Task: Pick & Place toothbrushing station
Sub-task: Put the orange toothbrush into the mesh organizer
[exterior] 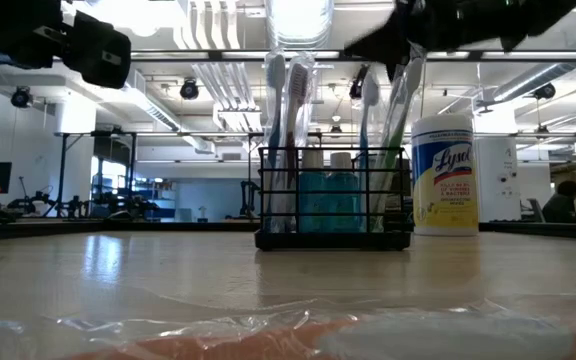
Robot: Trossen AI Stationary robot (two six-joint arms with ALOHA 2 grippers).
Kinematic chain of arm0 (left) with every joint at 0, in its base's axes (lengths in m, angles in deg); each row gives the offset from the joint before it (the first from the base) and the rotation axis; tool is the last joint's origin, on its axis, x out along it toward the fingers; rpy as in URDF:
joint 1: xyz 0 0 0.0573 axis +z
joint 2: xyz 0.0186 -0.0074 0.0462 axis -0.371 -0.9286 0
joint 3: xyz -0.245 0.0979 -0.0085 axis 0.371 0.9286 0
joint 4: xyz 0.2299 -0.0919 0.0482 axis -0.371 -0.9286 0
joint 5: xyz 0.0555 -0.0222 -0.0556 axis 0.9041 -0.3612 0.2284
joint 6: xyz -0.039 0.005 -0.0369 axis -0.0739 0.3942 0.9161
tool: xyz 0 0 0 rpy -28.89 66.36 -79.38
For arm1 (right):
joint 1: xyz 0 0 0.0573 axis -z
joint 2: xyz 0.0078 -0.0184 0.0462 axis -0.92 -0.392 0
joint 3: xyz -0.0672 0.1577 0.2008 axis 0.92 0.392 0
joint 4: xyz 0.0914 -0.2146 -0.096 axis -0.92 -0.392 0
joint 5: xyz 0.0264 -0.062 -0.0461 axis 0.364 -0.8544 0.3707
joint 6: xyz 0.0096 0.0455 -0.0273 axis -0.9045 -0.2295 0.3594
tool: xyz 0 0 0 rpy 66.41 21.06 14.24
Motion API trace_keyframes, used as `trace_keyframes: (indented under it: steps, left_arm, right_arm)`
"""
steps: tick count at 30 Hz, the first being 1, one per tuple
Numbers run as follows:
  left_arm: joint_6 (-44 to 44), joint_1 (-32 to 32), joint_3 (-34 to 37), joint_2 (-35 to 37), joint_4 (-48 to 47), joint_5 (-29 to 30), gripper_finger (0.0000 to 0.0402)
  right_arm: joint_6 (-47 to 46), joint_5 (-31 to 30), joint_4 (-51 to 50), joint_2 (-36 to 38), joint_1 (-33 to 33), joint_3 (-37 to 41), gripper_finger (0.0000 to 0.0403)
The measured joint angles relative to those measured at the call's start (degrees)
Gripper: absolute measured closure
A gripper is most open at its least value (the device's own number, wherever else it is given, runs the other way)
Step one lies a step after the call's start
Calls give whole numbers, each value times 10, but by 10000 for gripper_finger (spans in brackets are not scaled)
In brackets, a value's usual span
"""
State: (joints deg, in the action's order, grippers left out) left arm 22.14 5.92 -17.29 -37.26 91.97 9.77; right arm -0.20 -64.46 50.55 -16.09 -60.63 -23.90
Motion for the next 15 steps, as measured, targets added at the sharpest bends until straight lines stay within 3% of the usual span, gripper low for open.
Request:
trace_keyframes:
  steps: [7,11,15]
  left_arm:
    - [9,0,0,0,5,16,200]
    - [59,0,0,15,-2,117,207]
    - [60,0,-1,65,-64,191,253]
  right_arm:
    - [20,1,-106,15,-37,-120,390]
    - [17,-25,-236,-2,-90,-205,390]
    - [16,-95,-321,-17,-175,-258,390]
